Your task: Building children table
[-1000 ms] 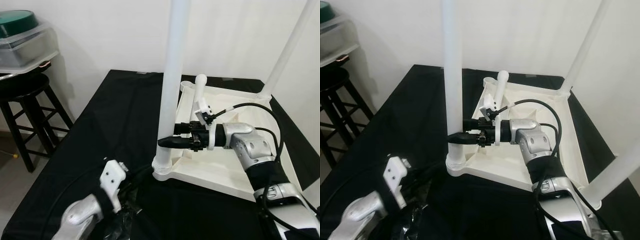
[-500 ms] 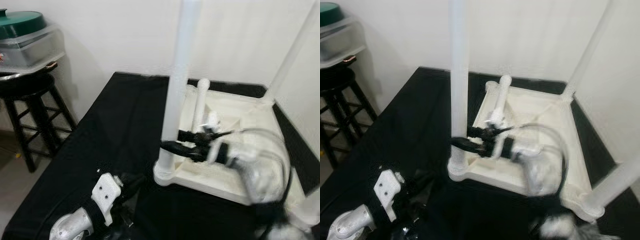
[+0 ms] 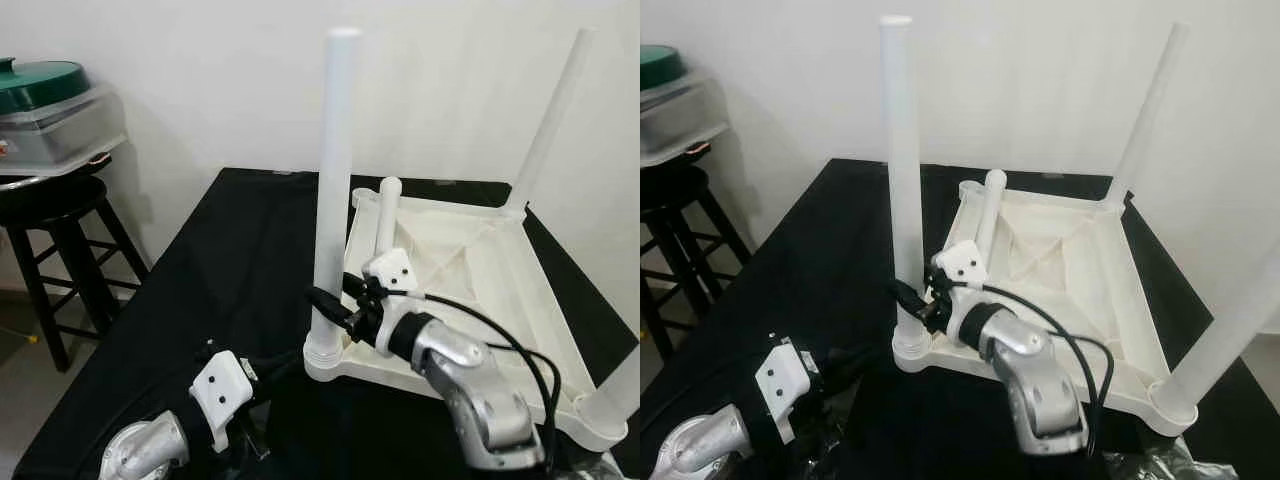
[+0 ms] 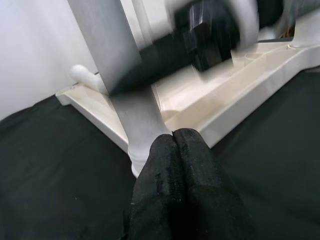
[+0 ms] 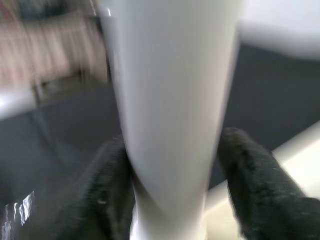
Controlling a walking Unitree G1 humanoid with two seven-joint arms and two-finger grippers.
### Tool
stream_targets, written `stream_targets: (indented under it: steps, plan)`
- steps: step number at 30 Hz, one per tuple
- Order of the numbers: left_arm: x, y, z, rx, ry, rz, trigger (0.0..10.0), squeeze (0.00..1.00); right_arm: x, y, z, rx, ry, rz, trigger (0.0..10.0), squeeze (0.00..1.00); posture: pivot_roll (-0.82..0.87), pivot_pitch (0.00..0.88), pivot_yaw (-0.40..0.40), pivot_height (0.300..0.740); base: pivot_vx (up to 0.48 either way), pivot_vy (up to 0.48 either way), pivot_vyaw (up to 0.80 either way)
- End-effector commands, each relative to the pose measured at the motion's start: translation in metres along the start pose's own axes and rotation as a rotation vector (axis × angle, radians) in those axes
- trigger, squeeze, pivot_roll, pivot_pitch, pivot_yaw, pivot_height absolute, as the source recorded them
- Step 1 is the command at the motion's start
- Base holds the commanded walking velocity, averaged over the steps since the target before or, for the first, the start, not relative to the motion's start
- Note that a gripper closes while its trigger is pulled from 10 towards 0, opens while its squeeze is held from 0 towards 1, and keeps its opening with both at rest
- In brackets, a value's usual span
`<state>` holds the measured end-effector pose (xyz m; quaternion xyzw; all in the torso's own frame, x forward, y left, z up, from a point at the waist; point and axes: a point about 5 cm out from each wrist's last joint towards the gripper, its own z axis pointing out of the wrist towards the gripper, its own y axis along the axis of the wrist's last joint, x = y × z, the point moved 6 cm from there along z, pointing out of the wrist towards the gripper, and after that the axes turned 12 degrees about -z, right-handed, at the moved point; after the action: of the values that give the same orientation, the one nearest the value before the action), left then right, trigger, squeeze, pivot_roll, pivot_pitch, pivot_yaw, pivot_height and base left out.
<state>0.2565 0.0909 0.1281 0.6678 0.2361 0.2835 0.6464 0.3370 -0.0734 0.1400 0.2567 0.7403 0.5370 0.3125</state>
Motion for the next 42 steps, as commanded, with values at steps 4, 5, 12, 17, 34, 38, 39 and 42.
stream_targets:
  steps: [4, 5, 12, 17, 34, 38, 39, 42]
  plan:
    - [0.002, -0.002, -0.002, 0.016, -0.004, 0.021, 10.0, 0.00, -0.037, 0.009, -0.008, -0.018, -0.058, 0.005, 10.0, 1.00, -0.02, 0.043, -0.005, 0.740, 0.000, 0.000, 0.00]
    - [0.003, -0.003, -0.003, 0.017, 0.005, 0.016, 10.0, 0.00, -0.042, 0.027, -0.010, -0.087, -0.009, -0.028, 10.0, 1.00, -0.02, 0.043, -0.005, 0.740, 0.000, 0.000, 0.00]
    - [0.005, -0.006, -0.002, 0.023, 0.015, 0.015, 10.0, 0.00, -0.035, 0.062, -0.011, -0.241, 0.347, -0.177, 10.0, 0.00, -0.01, 0.026, -0.009, 0.740, 0.000, 0.000, 0.00]
    - [0.003, -0.008, -0.001, 0.034, 0.007, 0.026, 10.0, 0.00, -0.034, 0.074, -0.004, -0.279, 0.486, -0.164, 10.0, 0.00, 0.00, 0.019, -0.016, 0.740, 0.000, 0.000, 0.00]
    - [-0.002, -0.009, 0.002, 0.033, -0.004, 0.043, 10.0, 0.00, -0.016, 0.053, 0.034, -0.228, 0.613, -0.150, 0.0, 0.00, 0.01, 0.007, -0.034, 0.740, 0.000, 0.000, 0.00]
    - [-0.003, -0.010, 0.002, 0.034, -0.007, 0.043, 10.0, 0.00, -0.021, 0.053, 0.030, -0.246, 0.616, -0.138, 0.0, 0.00, 0.00, 0.009, -0.034, 0.740, 0.000, 0.000, 0.00]
    - [-0.003, -0.010, 0.002, 0.034, -0.007, 0.041, 10.0, 0.00, -0.028, 0.051, 0.025, -0.252, 0.605, -0.144, 0.0, 0.00, 0.00, 0.010, -0.035, 0.740, 0.000, 0.000, 0.00]
    - [-0.003, -0.010, 0.002, 0.034, -0.007, 0.041, 10.0, 0.00, -0.030, 0.050, 0.023, -0.252, 0.597, -0.149, 0.0, 0.00, 0.00, 0.010, -0.035, 0.740, 0.000, 0.000, 0.00]
